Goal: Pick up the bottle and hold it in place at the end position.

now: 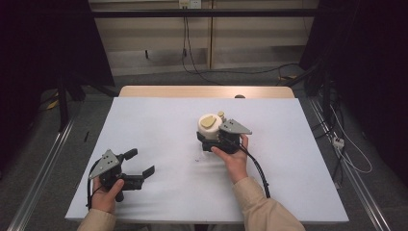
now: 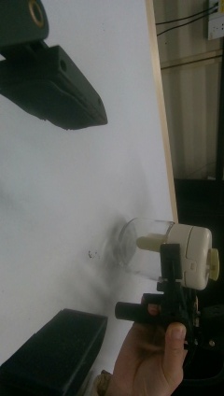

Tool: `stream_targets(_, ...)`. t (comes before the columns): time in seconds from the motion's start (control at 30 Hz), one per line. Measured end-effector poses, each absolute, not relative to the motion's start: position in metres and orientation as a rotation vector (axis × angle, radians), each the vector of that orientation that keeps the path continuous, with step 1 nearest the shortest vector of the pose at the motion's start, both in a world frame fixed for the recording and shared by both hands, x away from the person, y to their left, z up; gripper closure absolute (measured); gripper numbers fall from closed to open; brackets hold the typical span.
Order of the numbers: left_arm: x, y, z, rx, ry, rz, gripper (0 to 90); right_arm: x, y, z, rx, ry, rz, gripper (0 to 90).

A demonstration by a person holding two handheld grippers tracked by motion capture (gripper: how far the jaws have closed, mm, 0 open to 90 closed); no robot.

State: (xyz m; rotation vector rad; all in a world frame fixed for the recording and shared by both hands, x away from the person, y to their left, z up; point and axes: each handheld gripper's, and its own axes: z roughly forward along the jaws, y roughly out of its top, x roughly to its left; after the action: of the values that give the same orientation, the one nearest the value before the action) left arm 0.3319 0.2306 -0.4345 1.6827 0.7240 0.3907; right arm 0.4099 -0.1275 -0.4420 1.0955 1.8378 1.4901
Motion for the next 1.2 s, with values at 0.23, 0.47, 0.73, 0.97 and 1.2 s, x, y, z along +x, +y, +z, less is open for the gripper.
stream_targets(0.23,0.332,0.231,-0.434,1.682,0.723,0.392,4.7,0.411,-0.126,-0.443,1.096,1.842,1.487,8.0)
stream_targets(0.47,0.332,0.231,-0.434,1.682,0.724,0.391,4.7,0.415,-0.126,-0.445,1.101,1.837,1.481,8.0)
stream_targets(0.73,0.332,0.232,-0.435,1.680,0.728,0.387,4.7,0.418,-0.125,-0.449,1.109,1.842,1.478,8.0)
stream_targets(0.97,0.332,0.232,-0.435,1.677,0.731,0.383,4.7,0.421,-0.121,-0.450,1.102,1.852,1.478,8.0)
stream_targets(1.2,0.332,0.233,-0.436,1.673,0.736,0.385,4.7,0.424,-0.116,-0.452,1.094,1.869,1.486,8.0)
